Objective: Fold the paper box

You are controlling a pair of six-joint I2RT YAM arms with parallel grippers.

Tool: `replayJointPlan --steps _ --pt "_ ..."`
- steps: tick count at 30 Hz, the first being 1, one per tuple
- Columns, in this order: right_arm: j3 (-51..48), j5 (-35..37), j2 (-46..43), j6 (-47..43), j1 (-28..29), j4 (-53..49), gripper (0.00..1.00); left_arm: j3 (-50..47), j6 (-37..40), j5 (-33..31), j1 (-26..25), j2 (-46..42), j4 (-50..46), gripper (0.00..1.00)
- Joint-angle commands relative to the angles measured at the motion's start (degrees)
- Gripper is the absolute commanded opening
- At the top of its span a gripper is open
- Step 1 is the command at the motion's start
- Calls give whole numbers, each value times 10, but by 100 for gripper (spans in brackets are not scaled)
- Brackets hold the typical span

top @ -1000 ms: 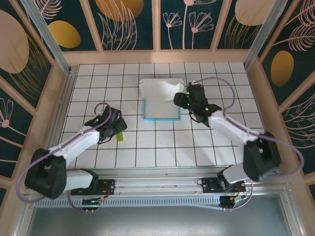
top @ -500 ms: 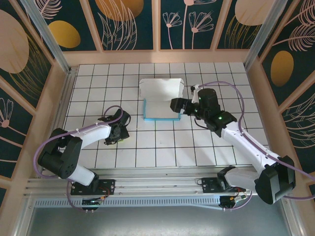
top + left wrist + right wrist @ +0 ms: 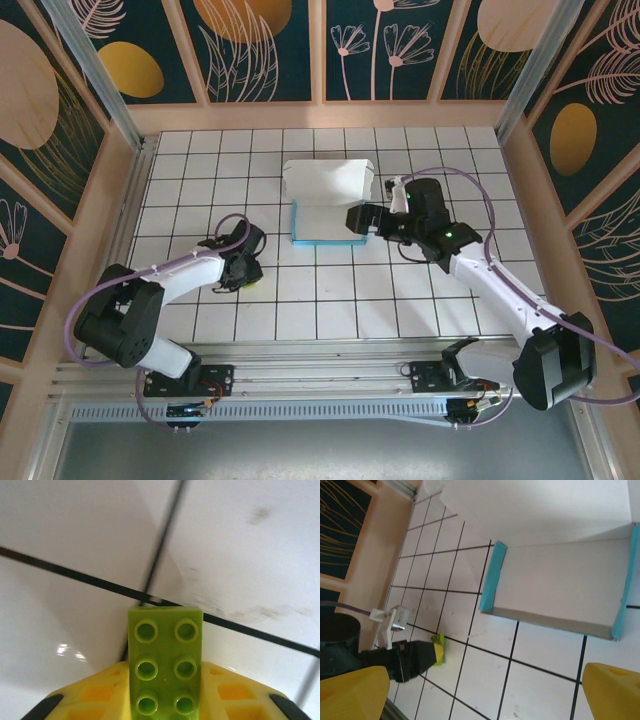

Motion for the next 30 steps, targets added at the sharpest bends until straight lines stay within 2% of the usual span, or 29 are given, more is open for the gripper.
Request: replayJointPlan --steps 1,3,7,10,13,17,20,25,30 --pt "17 -4 -28 -15 -13 24 99 72 95 80 -21 -26 45 24" --pt "16 0 -38 -29 -20 29 99 106 160 106 -28 -16 53 25" --pt "19 4 -62 -69 -38 20 99 228 317 78 -51 46 -16 23" --pt "25 8 -78 -81 -49 6 99 282 435 95 -74 92 -39 19" --pt "30 15 -90 -84 -54 -2 99 364 522 106 -82 169 -85 19" --pt "30 10 -106 -81 -54 -6 99 496 591 79 -90 285 -156 20" --pt "22 13 -122 -75 -55 -8 99 549 626 53 -95 340 -158 19" --pt "14 16 -138 -68 -56 -13 99 616 662 23 -97 412 -182 19" --pt "9 22 -140 -64 -56 -15 99 630 692 12 -102 446 -177 23"
